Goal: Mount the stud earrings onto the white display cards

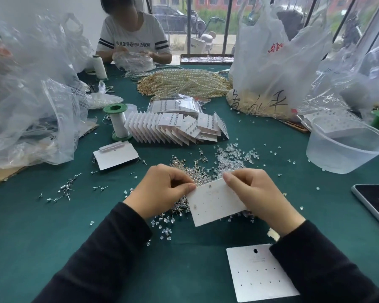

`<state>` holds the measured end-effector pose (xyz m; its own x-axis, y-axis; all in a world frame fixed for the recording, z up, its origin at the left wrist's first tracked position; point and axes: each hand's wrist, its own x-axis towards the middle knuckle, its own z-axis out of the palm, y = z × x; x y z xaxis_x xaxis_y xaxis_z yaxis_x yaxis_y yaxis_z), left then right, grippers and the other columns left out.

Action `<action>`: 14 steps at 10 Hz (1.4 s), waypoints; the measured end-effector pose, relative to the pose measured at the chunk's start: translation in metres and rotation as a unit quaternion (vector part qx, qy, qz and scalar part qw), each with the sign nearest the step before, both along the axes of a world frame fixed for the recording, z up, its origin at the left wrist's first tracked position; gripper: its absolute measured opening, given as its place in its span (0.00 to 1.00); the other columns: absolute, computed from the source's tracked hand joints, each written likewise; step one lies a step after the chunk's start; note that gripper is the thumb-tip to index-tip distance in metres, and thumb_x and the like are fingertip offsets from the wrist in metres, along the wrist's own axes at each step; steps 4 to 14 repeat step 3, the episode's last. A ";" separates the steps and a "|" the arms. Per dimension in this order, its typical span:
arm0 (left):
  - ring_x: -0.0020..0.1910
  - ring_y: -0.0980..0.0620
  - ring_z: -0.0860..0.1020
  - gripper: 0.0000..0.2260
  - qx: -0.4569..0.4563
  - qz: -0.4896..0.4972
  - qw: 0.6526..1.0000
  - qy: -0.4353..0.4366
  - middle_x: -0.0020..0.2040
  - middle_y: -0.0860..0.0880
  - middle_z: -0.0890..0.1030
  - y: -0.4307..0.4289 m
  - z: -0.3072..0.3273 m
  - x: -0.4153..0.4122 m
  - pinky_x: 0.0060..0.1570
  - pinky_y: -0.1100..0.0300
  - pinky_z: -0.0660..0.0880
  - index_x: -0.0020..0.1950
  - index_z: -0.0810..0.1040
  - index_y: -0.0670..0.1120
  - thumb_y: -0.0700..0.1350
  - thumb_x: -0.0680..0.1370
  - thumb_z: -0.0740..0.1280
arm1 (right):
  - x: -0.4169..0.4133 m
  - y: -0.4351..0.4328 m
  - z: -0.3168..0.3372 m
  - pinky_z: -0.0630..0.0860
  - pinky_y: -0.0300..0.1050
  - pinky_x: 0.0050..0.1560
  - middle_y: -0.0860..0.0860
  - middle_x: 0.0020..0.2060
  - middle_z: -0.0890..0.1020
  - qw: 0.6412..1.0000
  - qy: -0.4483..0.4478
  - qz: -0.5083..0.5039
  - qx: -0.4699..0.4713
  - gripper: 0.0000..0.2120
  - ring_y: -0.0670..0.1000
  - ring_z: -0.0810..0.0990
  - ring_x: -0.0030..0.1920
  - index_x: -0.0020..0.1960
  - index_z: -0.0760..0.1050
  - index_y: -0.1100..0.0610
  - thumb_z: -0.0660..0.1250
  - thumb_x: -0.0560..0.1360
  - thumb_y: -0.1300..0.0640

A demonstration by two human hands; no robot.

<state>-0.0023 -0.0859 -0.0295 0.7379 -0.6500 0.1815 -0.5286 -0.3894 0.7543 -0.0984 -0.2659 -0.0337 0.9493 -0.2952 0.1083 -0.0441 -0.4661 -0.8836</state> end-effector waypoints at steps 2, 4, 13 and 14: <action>0.37 0.57 0.79 0.03 0.070 -0.043 0.992 -0.098 0.38 0.50 0.83 0.002 -0.003 0.001 0.42 0.65 0.76 0.42 0.84 0.45 0.43 0.71 0.72 | 0.003 0.001 -0.003 0.70 0.37 0.34 0.50 0.31 0.79 0.971 -0.135 -0.020 -0.199 0.06 0.48 0.74 0.32 0.40 0.79 0.60 0.67 0.74 0.60; 0.37 0.54 0.79 0.02 0.054 -0.038 0.992 -0.104 0.37 0.50 0.83 0.003 -0.005 0.000 0.42 0.60 0.76 0.40 0.85 0.45 0.43 0.69 0.73 | 0.001 0.001 0.006 0.72 0.36 0.38 0.53 0.34 0.81 0.952 -0.211 -0.022 -0.222 0.02 0.50 0.77 0.34 0.42 0.79 0.62 0.68 0.72 0.65; 0.37 0.54 0.79 0.02 0.054 -0.038 0.992 -0.104 0.37 0.50 0.83 0.003 -0.005 0.000 0.42 0.60 0.76 0.40 0.85 0.45 0.43 0.69 0.73 | 0.001 0.001 0.006 0.72 0.36 0.38 0.53 0.34 0.81 0.952 -0.211 -0.022 -0.222 0.02 0.50 0.77 0.34 0.42 0.79 0.62 0.68 0.72 0.65; 0.37 0.54 0.79 0.02 0.054 -0.038 0.992 -0.104 0.37 0.50 0.83 0.003 -0.005 0.000 0.42 0.60 0.76 0.40 0.85 0.45 0.43 0.69 0.73 | 0.001 0.001 0.006 0.72 0.36 0.38 0.53 0.34 0.81 0.952 -0.211 -0.022 -0.222 0.02 0.50 0.77 0.34 0.42 0.79 0.62 0.68 0.72 0.65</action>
